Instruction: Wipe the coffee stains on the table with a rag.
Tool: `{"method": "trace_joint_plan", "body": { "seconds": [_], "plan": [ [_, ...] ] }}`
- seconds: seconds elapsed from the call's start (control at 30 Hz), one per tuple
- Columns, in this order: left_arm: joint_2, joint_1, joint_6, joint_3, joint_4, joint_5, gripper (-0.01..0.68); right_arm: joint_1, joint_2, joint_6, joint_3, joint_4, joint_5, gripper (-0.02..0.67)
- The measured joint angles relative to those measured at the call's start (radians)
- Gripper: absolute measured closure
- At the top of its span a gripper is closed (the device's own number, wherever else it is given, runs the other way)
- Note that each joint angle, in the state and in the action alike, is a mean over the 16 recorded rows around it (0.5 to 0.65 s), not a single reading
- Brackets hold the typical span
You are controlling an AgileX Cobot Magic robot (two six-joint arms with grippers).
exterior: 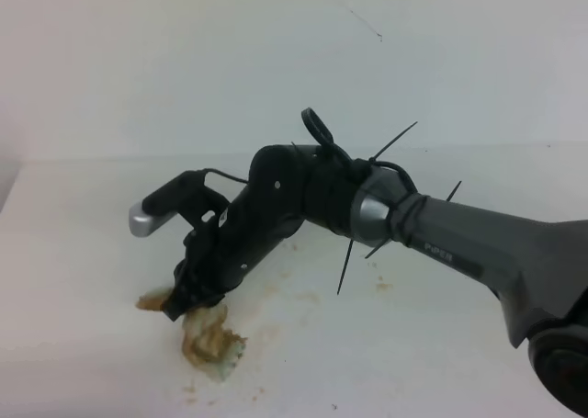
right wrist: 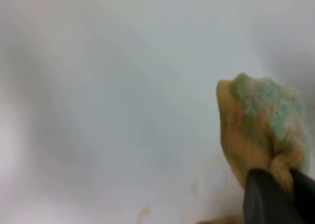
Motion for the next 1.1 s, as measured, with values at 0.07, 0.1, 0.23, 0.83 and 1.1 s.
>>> {"method": "trace_joint_plan", "body": {
  "seconds": [0.07,0.1,0.23,0.83,1.1],
  "plan": [
    [0.000,0.000,0.000,0.000,0.000,0.000,0.672,0.001,0.016,0.000,0.001,0.010,0.037,0.604],
    [0.000,0.000,0.000,0.000,0.000,0.000,0.672,0.001,0.023,0.000,0.001,0.013,0.058,0.604],
    [0.000,0.000,0.000,0.000,0.000,0.000,0.672,0.003,0.039,0.000,0.001,0.023,0.156,0.604],
    [0.000,0.000,0.000,0.000,0.000,-0.001,0.672,0.008,0.070,0.032,-0.001,-0.013,0.280,0.604],
    [0.000,0.000,0.000,0.000,0.000,-0.001,0.672,-0.004,0.100,0.126,-0.019,-0.122,0.179,0.604]
  ]
}}
